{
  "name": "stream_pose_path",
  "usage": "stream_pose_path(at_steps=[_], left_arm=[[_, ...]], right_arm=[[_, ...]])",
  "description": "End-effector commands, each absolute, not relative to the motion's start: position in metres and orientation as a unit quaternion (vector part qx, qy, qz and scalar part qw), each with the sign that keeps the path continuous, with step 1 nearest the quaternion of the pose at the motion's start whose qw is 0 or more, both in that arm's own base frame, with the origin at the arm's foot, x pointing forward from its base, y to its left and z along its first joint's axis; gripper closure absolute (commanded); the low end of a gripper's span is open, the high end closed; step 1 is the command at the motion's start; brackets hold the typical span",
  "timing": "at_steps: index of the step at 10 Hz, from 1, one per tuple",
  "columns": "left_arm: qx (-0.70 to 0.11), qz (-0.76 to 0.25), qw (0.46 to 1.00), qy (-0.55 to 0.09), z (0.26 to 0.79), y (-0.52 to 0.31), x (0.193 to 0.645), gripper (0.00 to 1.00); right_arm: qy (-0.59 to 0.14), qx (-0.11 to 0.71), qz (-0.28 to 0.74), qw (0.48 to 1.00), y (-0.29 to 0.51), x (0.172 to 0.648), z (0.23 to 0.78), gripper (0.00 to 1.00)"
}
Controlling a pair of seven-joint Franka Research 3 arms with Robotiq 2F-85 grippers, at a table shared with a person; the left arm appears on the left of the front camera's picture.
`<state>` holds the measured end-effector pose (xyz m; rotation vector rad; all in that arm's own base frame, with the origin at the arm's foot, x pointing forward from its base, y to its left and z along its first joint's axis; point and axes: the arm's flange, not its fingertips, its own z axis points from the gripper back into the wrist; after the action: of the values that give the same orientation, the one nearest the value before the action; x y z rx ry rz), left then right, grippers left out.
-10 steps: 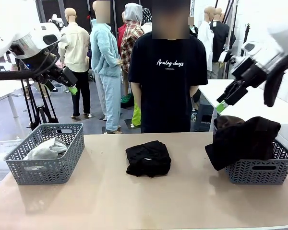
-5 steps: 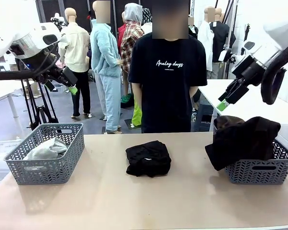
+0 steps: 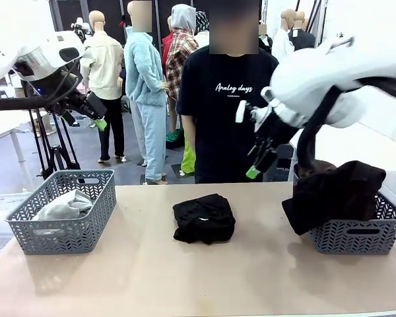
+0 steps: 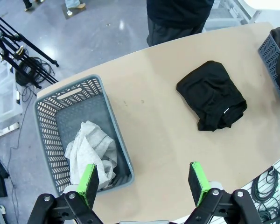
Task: Sort the tops and bottoms.
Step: Lift clothes from the center of the table with your right hand.
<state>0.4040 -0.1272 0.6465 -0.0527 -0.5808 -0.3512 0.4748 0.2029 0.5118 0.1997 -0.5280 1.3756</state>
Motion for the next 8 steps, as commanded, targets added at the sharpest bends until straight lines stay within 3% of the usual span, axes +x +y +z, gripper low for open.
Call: stream_pose_path(at_steps=[1, 4, 6, 7, 8], left_arm=[[-0.026, -0.171, 0.943, -0.286, 0.647, -0.126, 0.404, 0.0], [-0.026, -0.171, 0.943, -0.286, 0.647, -0.126, 0.404, 0.0], [-0.026, -0.171, 0.943, -0.286, 0.647, -0.126, 0.404, 0.0], [-0.026, -0.171, 0.943, -0.286, 0.647, -0.126, 0.404, 0.0], [-0.026, -0.171, 0.943, -0.286, 0.647, -0.126, 0.404, 0.0]], right_arm=[[-0.23, 0.085, 0.637, 0.731, 0.217, 0.527, 0.492, 0.0], [-0.26, 0.095, 0.639, 0.718, 0.245, 0.571, 0.446, 0.0], [-0.254, 0.115, 0.639, 0.717, 0.261, 0.584, 0.425, 0.0], [-0.216, 0.122, 0.649, 0.719, 0.261, 0.583, 0.425, 0.0], [-0.244, 0.101, 0.633, 0.728, 0.259, 0.579, 0.428, 0.0]])
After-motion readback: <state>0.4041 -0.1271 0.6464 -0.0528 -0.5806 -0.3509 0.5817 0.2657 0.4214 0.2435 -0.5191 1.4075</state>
